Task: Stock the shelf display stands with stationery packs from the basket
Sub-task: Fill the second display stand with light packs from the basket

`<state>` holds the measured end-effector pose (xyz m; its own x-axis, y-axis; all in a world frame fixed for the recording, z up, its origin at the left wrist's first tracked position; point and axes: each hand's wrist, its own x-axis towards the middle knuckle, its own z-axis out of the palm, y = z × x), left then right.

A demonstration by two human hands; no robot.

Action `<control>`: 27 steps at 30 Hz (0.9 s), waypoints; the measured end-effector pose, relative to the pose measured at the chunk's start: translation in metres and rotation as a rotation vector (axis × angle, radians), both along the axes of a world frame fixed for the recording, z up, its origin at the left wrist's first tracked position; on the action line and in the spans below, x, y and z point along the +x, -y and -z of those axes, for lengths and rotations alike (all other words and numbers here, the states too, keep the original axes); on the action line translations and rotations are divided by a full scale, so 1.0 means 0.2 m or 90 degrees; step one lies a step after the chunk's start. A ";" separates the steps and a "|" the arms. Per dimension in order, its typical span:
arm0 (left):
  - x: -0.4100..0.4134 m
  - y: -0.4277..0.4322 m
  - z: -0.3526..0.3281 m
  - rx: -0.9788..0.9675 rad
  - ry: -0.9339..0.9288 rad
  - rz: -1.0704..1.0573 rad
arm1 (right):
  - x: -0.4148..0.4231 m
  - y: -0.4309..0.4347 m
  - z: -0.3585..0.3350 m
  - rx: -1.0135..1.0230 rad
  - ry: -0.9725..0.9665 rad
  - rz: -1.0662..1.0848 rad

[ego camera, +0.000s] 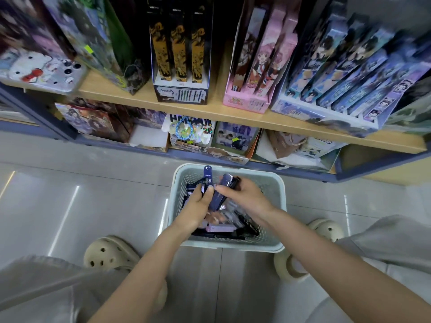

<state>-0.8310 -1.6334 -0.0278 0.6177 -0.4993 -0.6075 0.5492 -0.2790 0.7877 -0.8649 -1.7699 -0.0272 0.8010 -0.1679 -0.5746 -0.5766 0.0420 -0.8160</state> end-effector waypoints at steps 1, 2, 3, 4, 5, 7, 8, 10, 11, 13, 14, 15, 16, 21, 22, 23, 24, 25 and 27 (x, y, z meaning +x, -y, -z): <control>0.00 -0.01 -0.02 0.004 0.020 0.010 | 0.00 -0.01 -0.02 -0.005 0.013 0.007; 0.01 -0.02 -0.05 0.010 0.038 0.018 | 0.00 -0.02 -0.04 -0.011 0.031 0.012; 0.01 -0.02 -0.07 0.013 0.054 0.024 | 0.00 -0.03 -0.06 -0.017 0.046 0.010; 0.01 -0.03 -0.09 0.016 0.069 0.027 | 0.00 -0.04 -0.09 -0.018 0.057 0.003; 0.01 -0.04 -0.12 0.016 0.086 0.029 | 0.00 -0.05 -0.12 -0.013 0.067 -0.007; 0.00 -0.05 -0.15 0.014 0.112 0.039 | 0.00 -0.05 -0.17 0.001 0.079 -0.021; 0.00 -0.06 -0.17 0.010 0.124 0.044 | -0.01 -0.06 -0.20 0.002 0.089 -0.028; -0.01 -0.08 -0.22 -0.008 0.144 0.055 | -0.01 -0.07 -0.25 -0.004 0.101 -0.038; -0.02 -0.08 -0.24 -0.017 0.155 0.060 | -0.02 -0.07 -0.28 -0.006 0.104 -0.040; -0.02 -0.09 -0.28 -0.020 0.180 0.071 | -0.03 -0.08 -0.34 -0.004 0.115 -0.031; -0.02 -0.09 -0.29 -0.019 0.190 0.067 | -0.04 -0.09 -0.37 -0.001 0.121 -0.023; -0.02 -0.09 -0.31 -0.019 0.198 0.057 | -0.04 -0.09 -0.39 -0.007 0.129 -0.013; -0.02 -0.09 -0.33 -0.021 0.207 0.044 | -0.05 -0.10 -0.41 -0.018 0.136 -0.001; -0.03 -0.08 -0.49 -0.063 0.213 -0.052 | -0.05 -0.11 -0.54 -0.007 0.183 0.092; -0.02 -0.09 -0.52 -0.076 0.212 -0.070 | -0.05 -0.11 -0.59 -0.006 0.203 0.102; 0.00 -0.09 -0.56 -0.088 0.219 -0.081 | -0.05 -0.10 -0.64 -0.011 0.226 0.109; 0.02 -0.10 -0.59 -0.097 0.238 -0.088 | -0.04 -0.10 -0.69 -0.029 0.247 0.113; 0.04 -0.11 -0.62 -0.104 0.262 -0.092 | -0.04 -0.08 -0.75 -0.060 0.261 0.115; 0.09 -0.12 -0.70 -0.116 0.303 -0.101 | -0.02 -0.05 -0.86 -0.134 0.271 0.110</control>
<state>-0.8131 -1.6100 0.1124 0.8801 -0.4492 -0.1538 0.1436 -0.0569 0.9880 -0.8695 -1.7599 0.1452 0.9070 -0.3963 -0.1425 -0.1900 -0.0831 -0.9783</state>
